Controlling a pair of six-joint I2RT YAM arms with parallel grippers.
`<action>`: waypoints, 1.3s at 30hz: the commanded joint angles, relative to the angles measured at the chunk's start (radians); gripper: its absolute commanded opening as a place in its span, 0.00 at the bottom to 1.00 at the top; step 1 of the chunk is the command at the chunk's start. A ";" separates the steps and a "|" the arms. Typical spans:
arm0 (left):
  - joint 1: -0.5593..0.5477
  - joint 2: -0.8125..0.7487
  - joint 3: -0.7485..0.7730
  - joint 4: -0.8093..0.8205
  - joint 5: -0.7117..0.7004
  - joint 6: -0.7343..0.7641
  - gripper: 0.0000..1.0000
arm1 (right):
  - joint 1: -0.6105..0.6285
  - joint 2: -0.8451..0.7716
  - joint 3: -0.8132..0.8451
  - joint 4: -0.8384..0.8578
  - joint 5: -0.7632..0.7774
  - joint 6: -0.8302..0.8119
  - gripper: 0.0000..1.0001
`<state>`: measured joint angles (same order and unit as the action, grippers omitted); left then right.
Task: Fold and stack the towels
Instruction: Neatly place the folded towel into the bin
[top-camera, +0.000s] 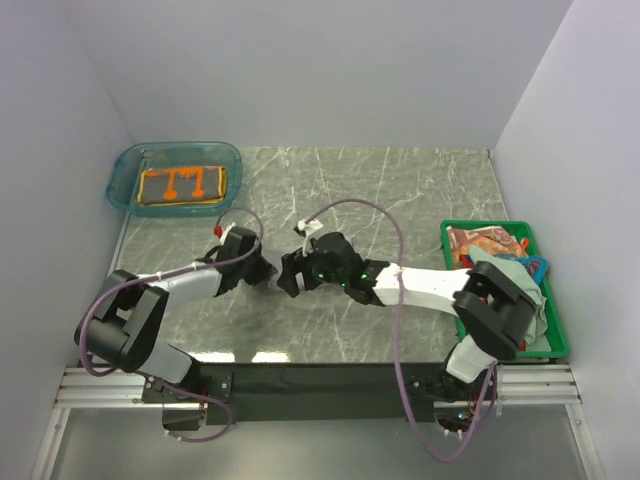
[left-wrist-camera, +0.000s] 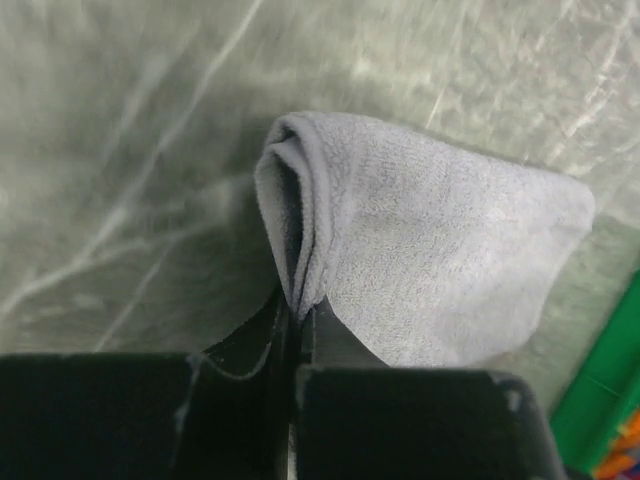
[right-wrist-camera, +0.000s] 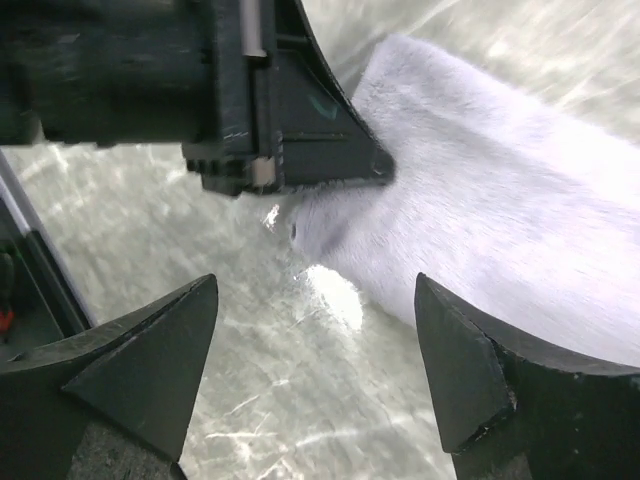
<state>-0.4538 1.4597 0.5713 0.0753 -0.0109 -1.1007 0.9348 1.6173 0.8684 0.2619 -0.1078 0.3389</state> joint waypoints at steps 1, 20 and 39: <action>0.017 0.019 0.171 -0.219 -0.098 0.149 0.01 | -0.019 -0.112 -0.037 -0.052 0.138 -0.034 0.86; 0.296 0.410 1.085 -0.747 -0.170 0.579 0.01 | -0.025 -0.139 -0.121 -0.033 0.241 -0.106 0.95; 0.544 0.564 1.409 -0.787 -0.112 0.654 0.01 | -0.025 -0.065 -0.074 -0.055 0.230 -0.110 0.95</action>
<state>0.0856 1.9987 1.9366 -0.7406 -0.1741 -0.4488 0.9154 1.5444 0.7555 0.1936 0.1123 0.2405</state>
